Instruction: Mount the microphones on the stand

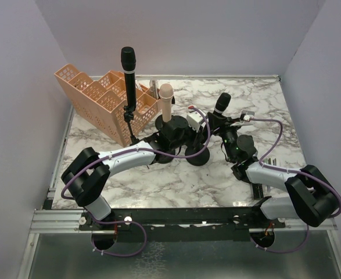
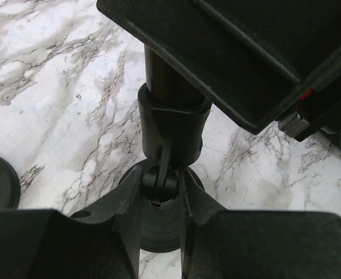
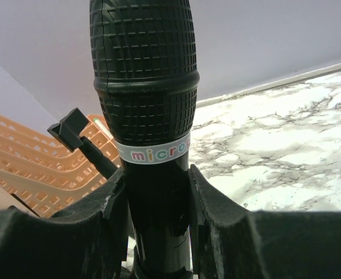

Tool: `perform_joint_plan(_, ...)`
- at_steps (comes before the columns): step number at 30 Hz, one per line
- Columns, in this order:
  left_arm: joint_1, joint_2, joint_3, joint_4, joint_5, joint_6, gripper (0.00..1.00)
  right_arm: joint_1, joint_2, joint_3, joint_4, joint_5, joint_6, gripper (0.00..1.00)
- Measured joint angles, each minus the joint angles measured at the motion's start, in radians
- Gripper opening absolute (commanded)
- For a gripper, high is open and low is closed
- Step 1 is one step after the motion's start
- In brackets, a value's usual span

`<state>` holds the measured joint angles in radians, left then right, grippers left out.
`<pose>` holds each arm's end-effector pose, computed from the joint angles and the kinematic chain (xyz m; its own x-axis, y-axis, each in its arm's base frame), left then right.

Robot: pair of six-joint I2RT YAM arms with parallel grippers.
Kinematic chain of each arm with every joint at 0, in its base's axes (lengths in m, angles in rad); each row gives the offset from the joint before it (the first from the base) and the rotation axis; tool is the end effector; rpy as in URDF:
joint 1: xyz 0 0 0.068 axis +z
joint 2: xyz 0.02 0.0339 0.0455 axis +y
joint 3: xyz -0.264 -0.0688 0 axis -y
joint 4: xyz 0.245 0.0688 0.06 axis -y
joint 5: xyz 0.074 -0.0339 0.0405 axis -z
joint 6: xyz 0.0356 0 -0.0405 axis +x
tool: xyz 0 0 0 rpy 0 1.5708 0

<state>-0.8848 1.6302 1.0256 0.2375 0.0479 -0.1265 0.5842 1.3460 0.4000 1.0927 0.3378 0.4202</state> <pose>0.2353 -0.2902 0.2478 -0.3266 0.2000 -0.9237 0.7661 0.6284 -0.1348 0.2230 0.1333 0.2230 0.0106 0.4684 -0.8834 -0.2751 0.8508 0.4478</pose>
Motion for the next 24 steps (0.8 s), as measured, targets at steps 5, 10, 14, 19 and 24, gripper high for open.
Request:
perform_joint_plan(5, 0.000, 0.002, 0.001, 0.001, 0.000, 0.000, 0.00, 0.010, 0.000, -0.002, 0.003, 0.022, -0.002, 0.01)
perform_joint_plan(10, -0.001, 0.003, 0.001, 0.000, 0.000, 0.000, 0.00, 0.054, 0.002, -0.003, 0.003, 0.111, -0.027, 0.01)
perform_joint_plan(14, -0.001, 0.003, 0.002, 0.000, 0.001, 0.000, 0.00, 0.076, -0.002, -0.004, -0.007, 0.149, -0.040, 0.01)
perform_joint_plan(19, -0.005, 0.004, 0.003, 0.000, 0.006, 0.005, 0.00, 0.083, -0.062, -0.035, -0.040, 0.150, -0.044, 0.01)
perform_joint_plan(24, -0.006, 0.010, 0.010, 0.003, 0.008, 0.012, 0.00, 0.090, -0.169, 0.016, -0.259, 0.175, -0.013, 0.37)
